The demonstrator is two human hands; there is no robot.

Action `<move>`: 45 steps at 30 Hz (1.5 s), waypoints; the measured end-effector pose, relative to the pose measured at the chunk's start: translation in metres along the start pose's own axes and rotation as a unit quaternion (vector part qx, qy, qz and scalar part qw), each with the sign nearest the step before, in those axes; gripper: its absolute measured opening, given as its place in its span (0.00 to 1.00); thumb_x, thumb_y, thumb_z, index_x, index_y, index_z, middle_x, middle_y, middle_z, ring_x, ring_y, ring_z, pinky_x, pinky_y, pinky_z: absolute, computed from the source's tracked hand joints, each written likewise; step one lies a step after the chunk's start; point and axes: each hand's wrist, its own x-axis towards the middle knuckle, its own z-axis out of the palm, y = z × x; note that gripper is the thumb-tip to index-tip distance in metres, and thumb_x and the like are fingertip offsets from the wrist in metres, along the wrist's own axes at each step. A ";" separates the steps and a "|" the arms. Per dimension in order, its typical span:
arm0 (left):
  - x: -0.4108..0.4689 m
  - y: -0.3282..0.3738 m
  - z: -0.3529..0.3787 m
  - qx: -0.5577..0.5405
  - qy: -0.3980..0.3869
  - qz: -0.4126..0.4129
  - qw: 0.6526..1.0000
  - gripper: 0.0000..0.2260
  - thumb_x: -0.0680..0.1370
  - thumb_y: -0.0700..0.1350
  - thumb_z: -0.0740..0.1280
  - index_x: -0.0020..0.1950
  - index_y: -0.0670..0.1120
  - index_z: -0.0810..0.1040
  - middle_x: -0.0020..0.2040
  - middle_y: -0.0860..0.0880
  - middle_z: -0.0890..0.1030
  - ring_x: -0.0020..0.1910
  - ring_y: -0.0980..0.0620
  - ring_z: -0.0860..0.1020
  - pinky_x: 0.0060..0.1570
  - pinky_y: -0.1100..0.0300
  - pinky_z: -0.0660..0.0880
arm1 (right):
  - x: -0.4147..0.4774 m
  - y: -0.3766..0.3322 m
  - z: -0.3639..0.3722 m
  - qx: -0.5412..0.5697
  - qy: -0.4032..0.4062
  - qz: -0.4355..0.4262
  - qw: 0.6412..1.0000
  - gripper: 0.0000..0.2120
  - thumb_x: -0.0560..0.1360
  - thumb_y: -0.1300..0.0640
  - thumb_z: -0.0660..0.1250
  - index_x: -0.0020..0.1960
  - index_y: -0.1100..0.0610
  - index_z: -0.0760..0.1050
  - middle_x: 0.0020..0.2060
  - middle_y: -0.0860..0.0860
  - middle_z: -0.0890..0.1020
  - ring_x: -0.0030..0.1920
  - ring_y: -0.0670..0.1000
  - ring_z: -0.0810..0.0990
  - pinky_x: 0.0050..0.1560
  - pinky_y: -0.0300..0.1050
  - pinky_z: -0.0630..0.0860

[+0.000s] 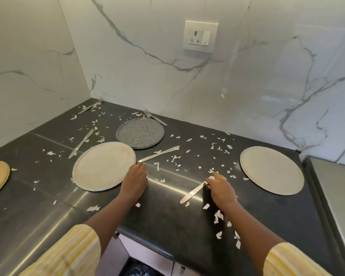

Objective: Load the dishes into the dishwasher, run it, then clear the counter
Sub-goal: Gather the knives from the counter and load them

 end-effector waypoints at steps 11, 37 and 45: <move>0.086 0.003 0.012 -0.014 -0.065 -0.100 0.993 0.09 0.79 0.40 0.58 0.54 0.41 0.76 0.53 0.42 0.76 0.54 0.43 0.73 0.47 0.51 0.70 | 0.064 0.042 0.008 0.043 -0.095 -0.158 0.982 0.11 0.72 0.66 0.62 0.50 0.58 0.80 0.51 0.51 0.78 0.55 0.53 0.73 0.51 0.43 0.69; 0.112 0.012 -0.001 0.030 -0.157 -0.154 0.975 0.09 0.76 0.35 0.60 0.52 0.42 0.77 0.53 0.43 0.78 0.53 0.43 0.76 0.47 0.55 0.71 | 0.102 0.033 -0.003 0.100 -0.143 -0.072 0.982 0.08 0.74 0.64 0.57 0.48 0.53 0.71 0.43 0.59 0.78 0.43 0.57 0.75 0.38 0.45 0.67; 0.103 0.013 -0.030 -0.151 -0.101 -0.199 0.963 0.08 0.75 0.39 0.68 0.54 0.44 0.78 0.50 0.46 0.80 0.51 0.46 0.78 0.50 0.56 0.73 | 0.099 0.019 -0.026 0.386 -0.157 0.044 0.908 0.12 0.74 0.71 0.58 0.44 0.56 0.73 0.32 0.54 0.78 0.26 0.49 0.74 0.28 0.38 0.70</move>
